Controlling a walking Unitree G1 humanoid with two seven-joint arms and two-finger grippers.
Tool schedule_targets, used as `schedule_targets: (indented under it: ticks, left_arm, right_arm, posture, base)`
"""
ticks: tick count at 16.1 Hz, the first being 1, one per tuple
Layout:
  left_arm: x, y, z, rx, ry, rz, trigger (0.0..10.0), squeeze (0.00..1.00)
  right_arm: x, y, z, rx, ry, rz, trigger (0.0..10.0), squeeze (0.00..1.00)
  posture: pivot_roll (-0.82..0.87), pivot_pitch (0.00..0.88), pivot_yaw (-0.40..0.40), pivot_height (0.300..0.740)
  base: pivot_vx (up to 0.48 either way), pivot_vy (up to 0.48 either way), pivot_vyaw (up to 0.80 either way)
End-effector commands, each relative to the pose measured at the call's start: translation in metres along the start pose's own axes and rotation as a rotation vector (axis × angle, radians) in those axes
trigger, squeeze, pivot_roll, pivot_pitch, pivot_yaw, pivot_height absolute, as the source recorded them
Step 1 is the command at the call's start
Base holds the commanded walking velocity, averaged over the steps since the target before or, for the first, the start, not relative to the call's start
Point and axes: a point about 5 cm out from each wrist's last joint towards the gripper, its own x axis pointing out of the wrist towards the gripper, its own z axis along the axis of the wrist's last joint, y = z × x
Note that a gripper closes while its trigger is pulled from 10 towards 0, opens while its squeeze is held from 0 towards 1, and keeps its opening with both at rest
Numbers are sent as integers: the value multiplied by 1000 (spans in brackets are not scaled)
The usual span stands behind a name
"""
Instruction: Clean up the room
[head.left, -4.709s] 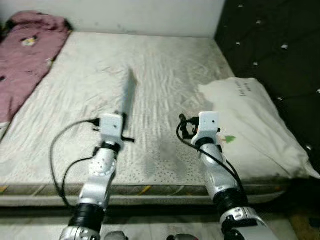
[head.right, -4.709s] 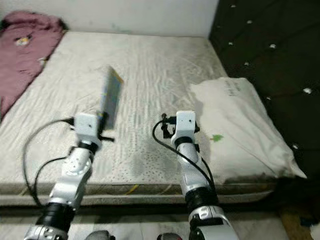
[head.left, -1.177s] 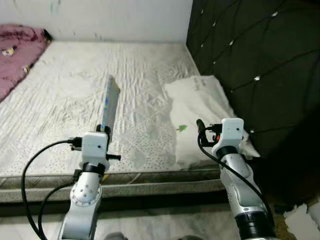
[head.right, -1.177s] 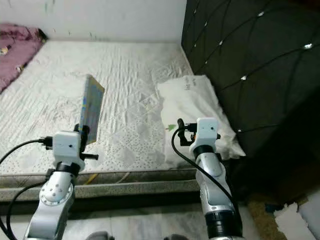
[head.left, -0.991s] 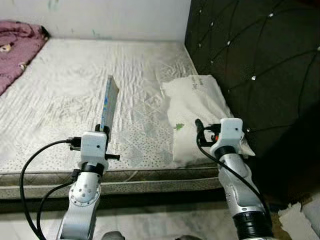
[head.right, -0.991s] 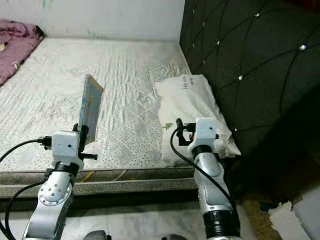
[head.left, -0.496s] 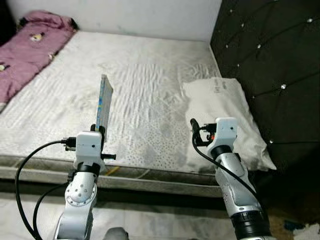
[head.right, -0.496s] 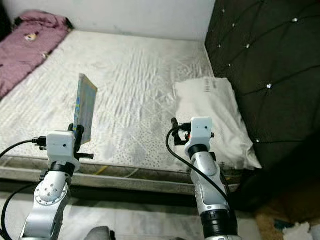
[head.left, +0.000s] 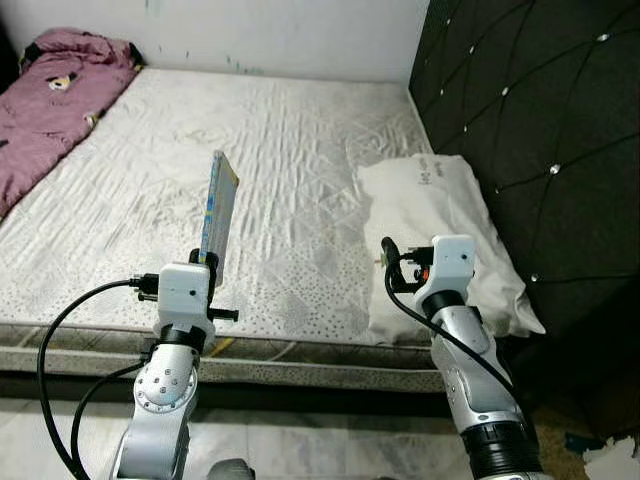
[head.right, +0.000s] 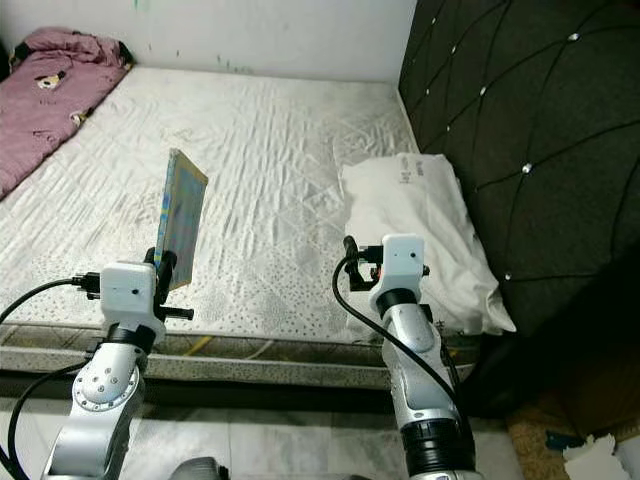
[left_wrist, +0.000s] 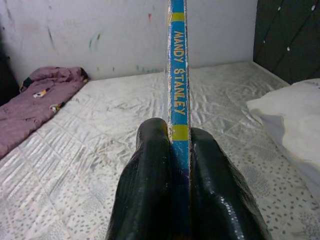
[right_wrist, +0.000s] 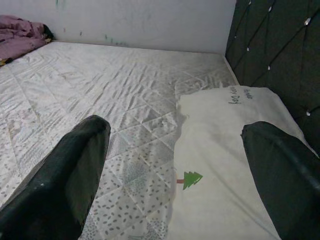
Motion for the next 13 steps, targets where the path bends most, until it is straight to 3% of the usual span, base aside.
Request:
schedule_targets:
  ticks: [1, 13]
  left_arm:
    - [3, 1, 10, 1, -54, -1, 10000, 0]
    - [4, 0, 10, -3, -57, -5, 10000, 0]
  right_arm:
    - [1, -3, -1, -2, 8, -6, 10000, 0]
    - [2, -4, 0, -4, 9, -10, 10000, 0]
  posture:
    - [77, 0, -35, 740]
    - [75, 0, -36, 740]
  base:
    - [319, 0, 0]
    - [337, 0, 0]
